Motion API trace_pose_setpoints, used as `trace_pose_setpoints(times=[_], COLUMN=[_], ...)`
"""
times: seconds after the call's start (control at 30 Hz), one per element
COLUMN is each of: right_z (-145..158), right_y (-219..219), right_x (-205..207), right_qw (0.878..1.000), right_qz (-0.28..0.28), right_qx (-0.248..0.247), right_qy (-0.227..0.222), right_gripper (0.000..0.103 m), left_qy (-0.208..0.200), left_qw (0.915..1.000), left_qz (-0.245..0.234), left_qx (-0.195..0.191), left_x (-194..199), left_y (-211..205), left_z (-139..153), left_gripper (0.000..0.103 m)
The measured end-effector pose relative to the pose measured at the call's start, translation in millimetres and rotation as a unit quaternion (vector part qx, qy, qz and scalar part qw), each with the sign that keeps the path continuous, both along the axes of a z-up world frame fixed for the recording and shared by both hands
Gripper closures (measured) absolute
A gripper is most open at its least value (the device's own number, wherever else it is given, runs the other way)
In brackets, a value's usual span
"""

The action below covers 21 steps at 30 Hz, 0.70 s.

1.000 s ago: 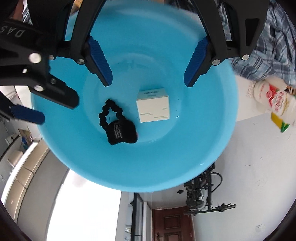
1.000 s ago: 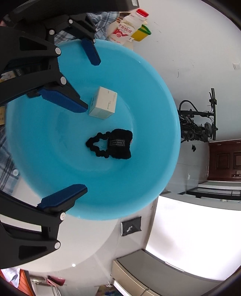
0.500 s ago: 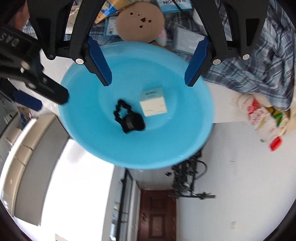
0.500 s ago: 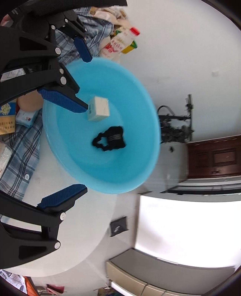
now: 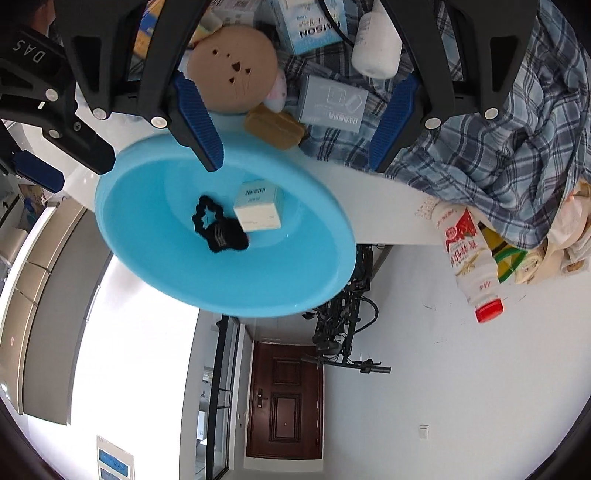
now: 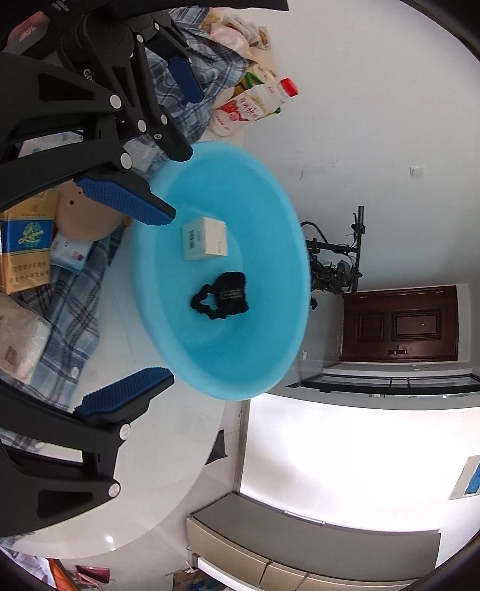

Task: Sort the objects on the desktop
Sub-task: 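Move both open grippers back from the basin over the items on the shirt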

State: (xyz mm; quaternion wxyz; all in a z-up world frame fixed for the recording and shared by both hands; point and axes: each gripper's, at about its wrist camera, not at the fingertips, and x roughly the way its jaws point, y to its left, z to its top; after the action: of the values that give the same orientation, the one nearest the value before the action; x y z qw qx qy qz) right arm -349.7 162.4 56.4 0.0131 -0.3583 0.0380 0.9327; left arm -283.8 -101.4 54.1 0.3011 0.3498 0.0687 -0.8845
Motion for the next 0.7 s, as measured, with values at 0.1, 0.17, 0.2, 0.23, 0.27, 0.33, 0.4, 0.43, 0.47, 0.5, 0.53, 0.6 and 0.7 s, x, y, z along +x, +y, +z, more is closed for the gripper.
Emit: trace_pose_setpoints(times=[0.1, 0.17, 0.2, 0.23, 0.27, 0.33, 0.4, 0.43, 0.47, 0.5, 0.53, 0.6, 0.7], right_z=[-9, -14, -16, -19, -22, -30, -37, -41, -43, -45, -45, -45, -46], right_y=[-2, -4, -5, -6, -7, -10, -13, -16, -18, -20, -21, -23, -22], right_x=[13, 23, 27, 30, 34, 40, 46, 48, 51, 53, 56, 60, 64], right_qw=[1.0, 1.0, 1.0, 1.0, 1.0, 1.0, 0.999, 0.999, 0.999, 0.999, 0.999, 1.0, 1.0], right_qz=[-0.017, -0.026, -0.027, -0.025, -0.02, -0.014, -0.014, -0.011, -0.007, -0.004, 0.001, 0.001, 0.002], right_qx=[-0.001, 0.001, -0.003, -0.007, -0.012, -0.017, -0.019, -0.019, -0.018, -0.017, -0.015, -0.011, -0.018], right_qy=[0.0, -0.001, -0.005, -0.009, -0.014, -0.022, -0.028, -0.033, -0.037, -0.036, -0.031, -0.021, -0.01], right_gripper=[0.025, 0.025, 0.025, 0.025, 0.025, 0.025, 0.025, 0.025, 0.025, 0.025, 0.025, 0.025, 0.025], left_qy=[-0.007, -0.006, -0.006, -0.007, -0.008, -0.02, -0.028, -0.029, -0.03, -0.031, -0.031, -0.029, -0.029], left_qw=[0.9999, 0.9999, 0.9998, 0.9998, 0.9997, 0.9995, 0.9993, 0.9992, 0.9992, 0.9993, 0.9992, 0.9993, 0.9993], left_qz=[0.005, 0.012, 0.015, 0.017, 0.018, 0.02, 0.026, 0.026, 0.024, 0.022, 0.023, 0.023, 0.024], left_qx=[-0.005, 0.001, 0.007, 0.012, 0.015, 0.011, 0.001, -0.004, -0.005, -0.005, -0.006, -0.006, -0.006], left_x=[12, 23, 29, 33, 38, 45, 51, 54, 56, 58, 60, 63, 65], left_y=[1, 0, -1, -2, -2, 1, 5, 7, 10, 11, 13, 14, 15], left_z=[-9, -15, -18, -21, -23, -29, -32, -34, -35, -36, -37, -39, -43], left_gripper=[0.02, 0.02, 0.02, 0.02, 0.02, 0.02, 0.02, 0.02, 0.02, 0.02, 0.02, 0.02, 0.02])
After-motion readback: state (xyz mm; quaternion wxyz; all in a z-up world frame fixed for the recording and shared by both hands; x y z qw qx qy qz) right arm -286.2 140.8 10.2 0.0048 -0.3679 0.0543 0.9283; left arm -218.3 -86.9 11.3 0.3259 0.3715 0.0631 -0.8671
